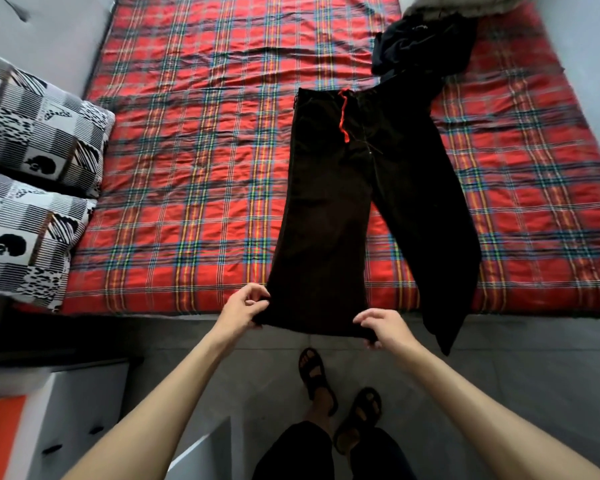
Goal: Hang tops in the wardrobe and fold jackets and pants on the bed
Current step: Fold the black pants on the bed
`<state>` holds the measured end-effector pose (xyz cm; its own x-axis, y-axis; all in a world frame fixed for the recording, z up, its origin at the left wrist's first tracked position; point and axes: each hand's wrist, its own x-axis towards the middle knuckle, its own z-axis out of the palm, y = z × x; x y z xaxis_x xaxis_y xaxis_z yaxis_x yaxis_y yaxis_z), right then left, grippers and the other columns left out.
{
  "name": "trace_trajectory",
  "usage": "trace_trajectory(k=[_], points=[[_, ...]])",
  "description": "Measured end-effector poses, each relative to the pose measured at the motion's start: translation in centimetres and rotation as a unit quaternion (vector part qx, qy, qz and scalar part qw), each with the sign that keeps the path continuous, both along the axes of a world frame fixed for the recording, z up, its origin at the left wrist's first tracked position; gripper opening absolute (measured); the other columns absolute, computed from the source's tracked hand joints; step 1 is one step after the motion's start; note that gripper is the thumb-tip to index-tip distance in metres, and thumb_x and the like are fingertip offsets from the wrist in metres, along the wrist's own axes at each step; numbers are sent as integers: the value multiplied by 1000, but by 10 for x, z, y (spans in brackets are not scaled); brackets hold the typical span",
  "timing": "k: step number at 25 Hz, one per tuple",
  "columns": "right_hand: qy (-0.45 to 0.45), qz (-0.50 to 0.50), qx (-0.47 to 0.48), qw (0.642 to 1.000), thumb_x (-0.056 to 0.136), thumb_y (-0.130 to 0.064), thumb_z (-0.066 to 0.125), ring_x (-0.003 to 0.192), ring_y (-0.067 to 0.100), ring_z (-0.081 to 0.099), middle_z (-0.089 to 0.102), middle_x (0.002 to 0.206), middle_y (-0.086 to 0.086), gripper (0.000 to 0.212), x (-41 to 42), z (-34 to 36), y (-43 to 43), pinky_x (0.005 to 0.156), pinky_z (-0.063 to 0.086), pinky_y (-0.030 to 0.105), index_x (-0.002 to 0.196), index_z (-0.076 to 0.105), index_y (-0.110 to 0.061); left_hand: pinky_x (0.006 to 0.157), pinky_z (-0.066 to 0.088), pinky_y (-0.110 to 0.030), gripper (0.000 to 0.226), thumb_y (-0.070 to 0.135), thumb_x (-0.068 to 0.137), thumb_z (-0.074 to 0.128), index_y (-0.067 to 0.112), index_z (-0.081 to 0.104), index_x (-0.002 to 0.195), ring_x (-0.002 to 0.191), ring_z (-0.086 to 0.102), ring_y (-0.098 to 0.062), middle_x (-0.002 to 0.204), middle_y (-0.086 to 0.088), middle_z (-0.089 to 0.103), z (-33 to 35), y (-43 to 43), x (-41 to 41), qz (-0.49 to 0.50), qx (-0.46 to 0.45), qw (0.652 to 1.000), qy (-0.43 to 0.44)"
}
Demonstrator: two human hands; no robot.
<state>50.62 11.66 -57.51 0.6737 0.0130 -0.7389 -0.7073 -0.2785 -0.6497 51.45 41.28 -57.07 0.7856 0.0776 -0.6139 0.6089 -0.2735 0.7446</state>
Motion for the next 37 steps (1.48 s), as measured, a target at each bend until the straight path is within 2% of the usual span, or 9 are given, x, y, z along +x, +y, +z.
trace_trajectory(k=[7,10,14,17,22,26,29,34,37], points=[[-28,-77,203,976,89,12,37,84,16,70,71,89,11,39,27,40,-20,74,58,31,98,72,-3,60,55,-23,21,-6,91,49,3,68,89,80,66,-18,78,-3,73,50,-12,33,158,-135,977,-42],[-110,-16,196,974,85,14,59,90,14,69,72,94,9,28,41,59,-30,77,55,23,102,70,-5,75,57,-25,35,-5,73,51,0,67,104,90,69,-21,93,-9,73,73,-9,39,126,-193,970,-75],[-190,-23,123,974,80,-14,77,75,7,63,71,82,1,17,75,73,-36,72,50,20,95,72,-7,83,54,-22,33,-3,76,78,18,74,101,95,71,-18,93,-1,76,80,-9,64,-10,13,985,-174],[-281,8,0,960,82,-27,77,82,6,63,68,90,-2,10,120,77,-36,75,48,15,87,72,-21,73,55,-28,5,23,81,77,22,75,85,81,70,-17,84,-3,73,82,-20,102,14,30,974,-222],[-303,-23,39,952,93,-25,66,81,17,66,68,85,6,9,285,67,-25,74,52,38,88,62,-18,74,47,-22,28,40,85,72,13,69,94,83,62,-6,89,1,69,71,-24,272,4,10,965,-260],[-286,-79,-15,955,96,-26,59,70,12,61,66,77,1,10,403,5,-7,67,49,41,87,56,-22,66,43,-33,38,57,77,63,21,65,87,72,57,-7,79,2,67,0,-31,401,21,39,972,-232],[-248,-85,-48,964,98,-23,56,70,13,64,67,77,2,7,488,-63,-1,66,49,38,92,56,-19,68,45,-41,24,48,86,63,25,61,87,71,59,-13,78,-1,67,-76,-38,484,33,93,973,-209],[-292,-60,-125,946,100,-24,51,93,29,60,65,95,11,16,667,-163,0,68,32,29,107,56,-11,67,36,-33,16,31,97,58,16,59,94,82,59,-25,84,-4,63,-175,-55,656,69,156,957,-233],[-309,-2,-135,941,100,-30,51,98,23,60,67,104,7,20,749,-235,-2,80,39,34,108,61,-16,68,31,-29,21,29,98,56,9,62,100,84,55,-21,90,-3,61,-241,-59,729,58,166,958,-228]])
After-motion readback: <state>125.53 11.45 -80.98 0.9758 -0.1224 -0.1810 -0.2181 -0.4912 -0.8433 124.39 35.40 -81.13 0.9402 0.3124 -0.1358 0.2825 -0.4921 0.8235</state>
